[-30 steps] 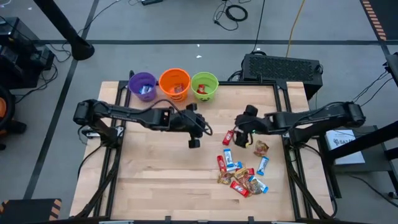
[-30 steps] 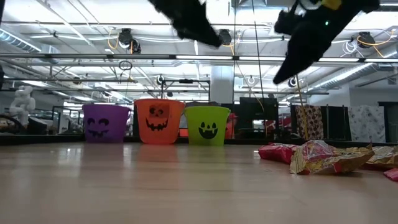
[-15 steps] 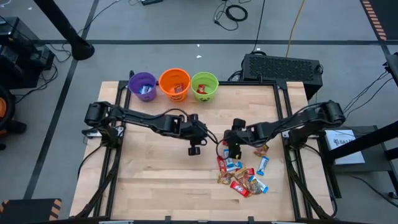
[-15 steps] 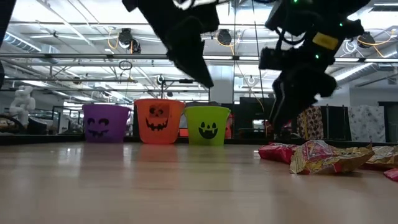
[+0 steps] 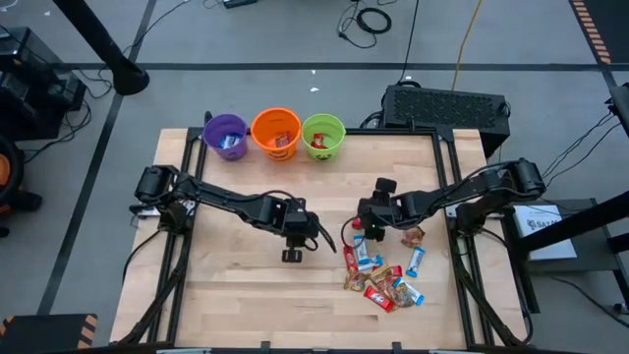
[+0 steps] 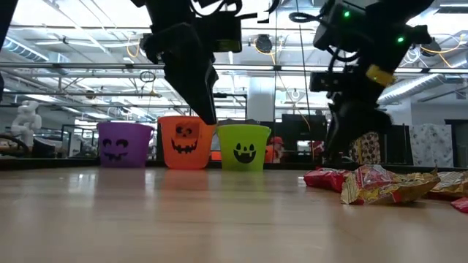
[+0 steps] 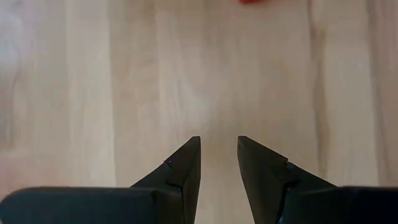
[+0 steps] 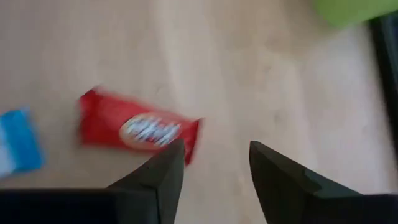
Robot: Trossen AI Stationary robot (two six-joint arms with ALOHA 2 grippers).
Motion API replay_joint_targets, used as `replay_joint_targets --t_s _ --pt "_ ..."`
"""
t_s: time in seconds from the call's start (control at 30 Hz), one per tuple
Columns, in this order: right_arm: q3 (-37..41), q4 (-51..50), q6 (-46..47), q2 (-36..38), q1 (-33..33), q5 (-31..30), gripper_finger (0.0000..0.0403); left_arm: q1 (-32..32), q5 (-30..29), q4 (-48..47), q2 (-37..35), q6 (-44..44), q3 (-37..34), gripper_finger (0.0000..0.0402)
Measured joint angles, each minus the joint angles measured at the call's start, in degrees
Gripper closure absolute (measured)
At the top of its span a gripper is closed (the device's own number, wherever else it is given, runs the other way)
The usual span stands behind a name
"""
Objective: Sort candy by brand, put in halloween buckets
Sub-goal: Put the red chocolate bar into the green bucket
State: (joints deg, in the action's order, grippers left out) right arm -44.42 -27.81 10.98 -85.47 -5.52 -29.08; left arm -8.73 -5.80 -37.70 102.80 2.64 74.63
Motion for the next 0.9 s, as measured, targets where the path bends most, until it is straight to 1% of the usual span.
replay_joint_targets --t_s 0.07,0.1,0.3,0.4,0.5,0.57,0.67,0.73,0.8,0.9 --pt "0.0 2.01 0.17 0.02 1.42 -0.22 0.0242 -0.5 0.0 -0.1 0.0 -0.14 0.0 0.0288" --pt "0.0 3.19 0.15 -0.16 2.3 1.04 0.0246 -0.81 0.0 -0.06 0.0 -0.14 0.0 0.0288" --pt "2.89 13.29 1.33 -0.52 8.69 11.97 0.0268 -1.51 -0.01 -0.08 0.0 0.06 0.0 0.0288" --pt "3.71 12.74 3.34 -0.55 11.29 15.73 0.0274 -1.86 0.0 -0.13 0.0 0.1 0.0 0.0288" --pt "5.15 13.27 4.18 -0.55 12.37 17.64 0.0277 -2.27 0.0 -0.08 0.0 0.08 0.0 0.0288" --pt "6.55 15.37 4.3 -0.55 12.79 17.75 0.0277 -2.33 0.0 -0.03 0.0 0.07 0.0 0.0288" --pt "8.53 18.52 4.48 -0.55 13.49 20.6 0.0278 -2.32 0.0 0.22 0.0 0.07 0.0 0.0288" --pt "8.87 19.18 4.87 -0.55 13.71 21.06 0.028 -2.27 0.0 0.27 0.0 0.06 0.0 0.0288" --pt "8.87 19.23 4.89 -0.55 13.77 21.61 0.0292 -2.27 -0.02 0.29 0.0 0.04 0.0 0.0288" --pt "8.87 19.19 5.13 -0.55 13.77 22.07 0.0334 -2.24 -0.04 0.3 0.0 -0.18 0.0 0.0288"
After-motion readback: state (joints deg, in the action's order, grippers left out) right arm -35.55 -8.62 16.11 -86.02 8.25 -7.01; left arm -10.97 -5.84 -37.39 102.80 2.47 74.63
